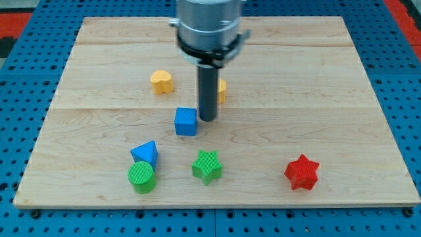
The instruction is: Move the green star to the right of the blue triangle
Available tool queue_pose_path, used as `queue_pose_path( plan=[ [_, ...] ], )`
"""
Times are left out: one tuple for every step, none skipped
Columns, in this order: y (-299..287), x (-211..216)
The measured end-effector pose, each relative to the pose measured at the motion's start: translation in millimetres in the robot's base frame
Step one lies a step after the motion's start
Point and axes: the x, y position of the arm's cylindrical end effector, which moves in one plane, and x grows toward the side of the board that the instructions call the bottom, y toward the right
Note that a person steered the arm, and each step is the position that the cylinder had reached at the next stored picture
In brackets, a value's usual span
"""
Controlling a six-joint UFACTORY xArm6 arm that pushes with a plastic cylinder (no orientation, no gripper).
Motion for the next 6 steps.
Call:
queue_pose_path(
  plan=[
    [-41, -13],
    [-66, 36],
    [-66, 82],
    [-32, 48],
    [48, 66],
    [32, 92]
  ],
)
